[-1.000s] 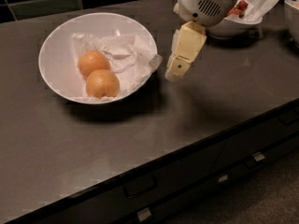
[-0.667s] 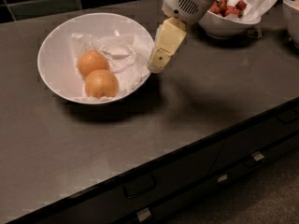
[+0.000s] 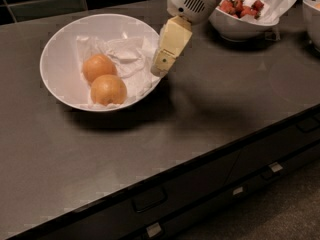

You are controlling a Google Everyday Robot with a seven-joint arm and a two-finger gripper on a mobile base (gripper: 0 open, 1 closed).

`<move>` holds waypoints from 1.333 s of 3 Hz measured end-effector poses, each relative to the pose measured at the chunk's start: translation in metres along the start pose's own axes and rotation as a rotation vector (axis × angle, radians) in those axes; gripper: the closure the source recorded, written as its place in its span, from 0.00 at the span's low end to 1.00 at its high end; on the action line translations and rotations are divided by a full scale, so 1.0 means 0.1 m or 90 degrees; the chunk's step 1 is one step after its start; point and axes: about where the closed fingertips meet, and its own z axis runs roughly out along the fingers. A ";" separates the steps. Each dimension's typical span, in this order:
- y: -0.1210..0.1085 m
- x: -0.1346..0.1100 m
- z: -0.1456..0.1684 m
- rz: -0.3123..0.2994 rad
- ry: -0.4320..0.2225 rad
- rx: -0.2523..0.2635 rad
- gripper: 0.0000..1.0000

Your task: Pick orange from white bowl

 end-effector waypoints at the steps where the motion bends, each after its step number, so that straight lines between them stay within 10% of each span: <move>1: 0.03 -0.29 0.06 0.015 0.006 -0.026 0.00; 4: 0.06 -0.56 0.37 0.066 0.007 -0.050 0.00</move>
Offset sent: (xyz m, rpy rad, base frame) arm 0.0238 0.1045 -0.0158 0.0762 0.1440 -0.0883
